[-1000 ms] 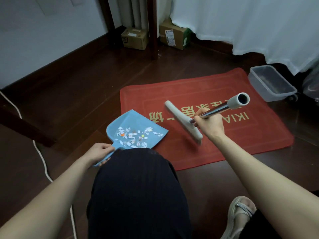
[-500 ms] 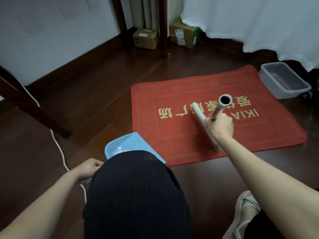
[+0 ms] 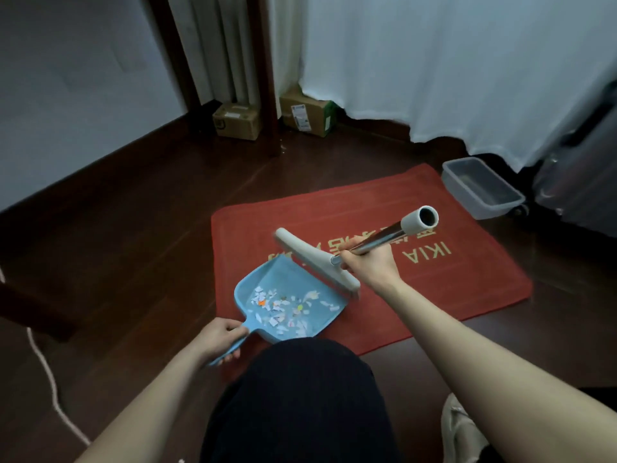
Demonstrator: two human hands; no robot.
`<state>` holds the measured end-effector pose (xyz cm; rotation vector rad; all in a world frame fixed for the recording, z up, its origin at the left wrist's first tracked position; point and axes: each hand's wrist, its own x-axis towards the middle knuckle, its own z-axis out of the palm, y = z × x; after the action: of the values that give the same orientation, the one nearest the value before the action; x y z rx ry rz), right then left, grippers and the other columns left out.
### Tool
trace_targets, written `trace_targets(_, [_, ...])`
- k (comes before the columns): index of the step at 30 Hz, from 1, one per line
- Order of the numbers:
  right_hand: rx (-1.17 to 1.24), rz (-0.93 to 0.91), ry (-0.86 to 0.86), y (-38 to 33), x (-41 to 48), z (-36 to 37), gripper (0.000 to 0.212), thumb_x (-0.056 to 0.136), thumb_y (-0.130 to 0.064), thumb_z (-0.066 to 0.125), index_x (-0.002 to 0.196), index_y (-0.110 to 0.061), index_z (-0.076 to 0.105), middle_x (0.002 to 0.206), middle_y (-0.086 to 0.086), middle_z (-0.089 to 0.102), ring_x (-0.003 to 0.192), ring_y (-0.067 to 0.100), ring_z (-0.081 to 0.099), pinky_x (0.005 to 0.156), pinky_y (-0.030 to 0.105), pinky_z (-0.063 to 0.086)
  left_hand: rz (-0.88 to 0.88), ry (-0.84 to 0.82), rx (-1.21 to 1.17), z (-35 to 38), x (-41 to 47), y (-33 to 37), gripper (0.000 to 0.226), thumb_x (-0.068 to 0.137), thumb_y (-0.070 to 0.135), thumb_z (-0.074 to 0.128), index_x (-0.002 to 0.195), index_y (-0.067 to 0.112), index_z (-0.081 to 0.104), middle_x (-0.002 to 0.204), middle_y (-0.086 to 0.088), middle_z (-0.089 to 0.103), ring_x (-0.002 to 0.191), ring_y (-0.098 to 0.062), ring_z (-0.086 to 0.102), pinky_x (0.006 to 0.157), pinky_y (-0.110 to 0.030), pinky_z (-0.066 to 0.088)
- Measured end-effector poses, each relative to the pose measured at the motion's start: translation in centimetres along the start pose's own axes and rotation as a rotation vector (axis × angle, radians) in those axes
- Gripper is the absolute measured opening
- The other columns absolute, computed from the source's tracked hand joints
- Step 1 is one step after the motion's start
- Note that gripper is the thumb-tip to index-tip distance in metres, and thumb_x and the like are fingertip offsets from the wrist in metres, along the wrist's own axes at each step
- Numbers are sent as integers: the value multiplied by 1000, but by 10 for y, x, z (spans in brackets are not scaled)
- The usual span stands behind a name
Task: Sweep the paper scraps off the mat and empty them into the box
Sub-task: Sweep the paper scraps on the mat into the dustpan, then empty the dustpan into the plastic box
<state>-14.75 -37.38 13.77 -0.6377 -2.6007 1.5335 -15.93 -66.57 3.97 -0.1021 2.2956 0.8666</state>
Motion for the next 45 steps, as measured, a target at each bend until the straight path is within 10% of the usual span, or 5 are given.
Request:
trace_targets(11, [-109, 10, 188, 5, 70, -154, 15, 75, -11, 64, 70, -24, 71, 82, -1, 74, 86, 20, 71, 86, 40, 57, 95, -54, -88, 38, 28, 147, 24, 96, 18, 50, 78, 7, 61, 48, -3, 57, 30, -9, 41, 32, -16, 31])
trace_targets(19, [-150, 63, 237, 9, 116, -256, 15, 76, -5, 62, 86, 2, 71, 82, 19, 74, 62, 26, 71, 66, 36, 62, 115, -57, -100, 58, 40, 207, 25, 98, 19, 46, 77, 11, 58, 50, -3, 57, 30, -8, 42, 31, -15, 33])
trace_targets(28, [-197, 79, 297, 61, 150, -250, 20, 78, -6, 62, 62, -18, 65, 69, 4, 71, 71, 17, 69, 74, 34, 58, 69, -113, -173, 113, 70, 225, 22, 96, 18, 46, 80, 10, 60, 48, -1, 59, 30, -8, 43, 33, -15, 32])
trace_targets(34, [-303, 190, 290, 131, 170, -231, 15, 78, -14, 63, 86, -11, 75, 92, 11, 74, 91, 29, 67, 84, 41, 55, 34, -136, -137, 148, 109, 239, 25, 96, 19, 47, 98, 5, 67, 53, -3, 60, 32, -9, 45, 34, -16, 34])
trace_targets(45, [45, 64, 201, 134, 184, -248, 13, 82, 1, 64, 78, -8, 73, 71, 8, 71, 58, 12, 69, 61, 26, 61, 29, -180, -146, 141, 144, 272, 20, 99, 18, 46, 91, 11, 63, 55, -3, 61, 32, -8, 44, 33, -16, 33])
